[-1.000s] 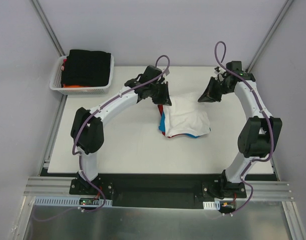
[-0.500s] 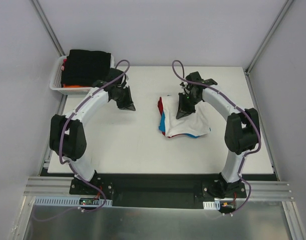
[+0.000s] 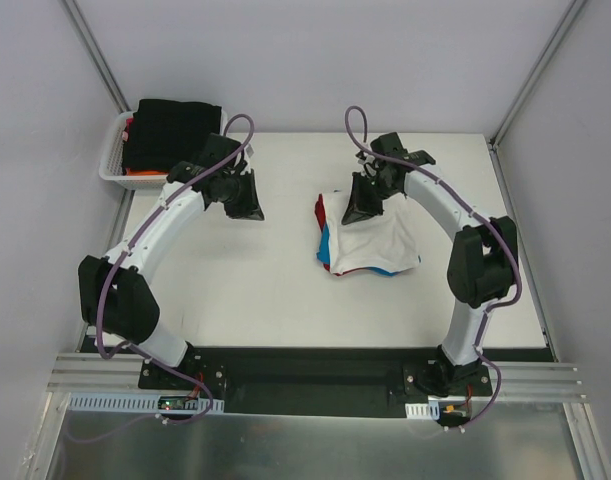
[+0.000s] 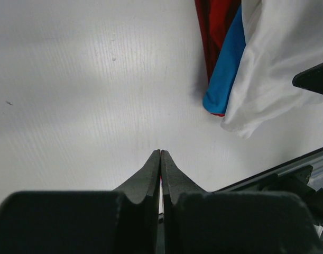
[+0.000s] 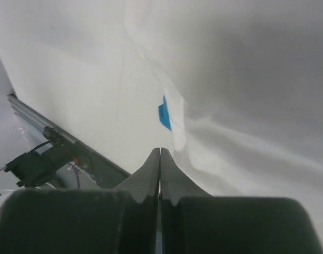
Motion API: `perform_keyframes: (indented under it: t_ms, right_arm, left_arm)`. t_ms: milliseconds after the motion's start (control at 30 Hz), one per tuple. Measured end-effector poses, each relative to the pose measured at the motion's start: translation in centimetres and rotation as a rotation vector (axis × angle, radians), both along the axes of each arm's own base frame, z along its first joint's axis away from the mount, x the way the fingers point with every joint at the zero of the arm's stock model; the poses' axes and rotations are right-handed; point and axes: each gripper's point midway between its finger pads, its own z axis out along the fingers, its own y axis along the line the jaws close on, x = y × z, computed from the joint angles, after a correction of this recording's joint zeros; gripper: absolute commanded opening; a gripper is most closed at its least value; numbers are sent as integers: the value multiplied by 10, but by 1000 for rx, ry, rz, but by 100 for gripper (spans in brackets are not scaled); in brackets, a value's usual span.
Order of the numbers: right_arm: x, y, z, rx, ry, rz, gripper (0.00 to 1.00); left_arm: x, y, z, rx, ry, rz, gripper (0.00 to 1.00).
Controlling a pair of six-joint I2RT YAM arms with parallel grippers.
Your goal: Fold and stack the t-shirts
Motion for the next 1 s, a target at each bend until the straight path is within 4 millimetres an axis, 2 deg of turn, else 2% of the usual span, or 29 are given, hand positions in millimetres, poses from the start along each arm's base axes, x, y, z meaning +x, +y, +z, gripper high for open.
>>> perform_keyframes:
  t_ms: [133,267,333,400,467,667,1000]
  right_arm:
    - [-8,15,-3,94,45,1,1]
    - [-13,22,-21,146,122,-7,1]
    - [-6,26,-42,168,175,-20,1]
    - [0,26,-74,175,248,-41,1]
    - [2,29,-91,210,307,-45,1]
    - [10,35,-84,268,319,-55,1]
    - [14,30,-82,310,331,-68,1]
  left_arm:
    - [0,2,-1,13,-3,2,0]
    - [-1,3,-2,21,-1,-4,0]
    - [-2,4,-3,26,4,-8,0]
    - [-4,5,-6,31,11,-11,0]
    - [-7,6,-13,39,26,-14,0]
    - [-19,11,-25,62,80,-18,0]
    - [-18,11,-40,77,121,-21,0]
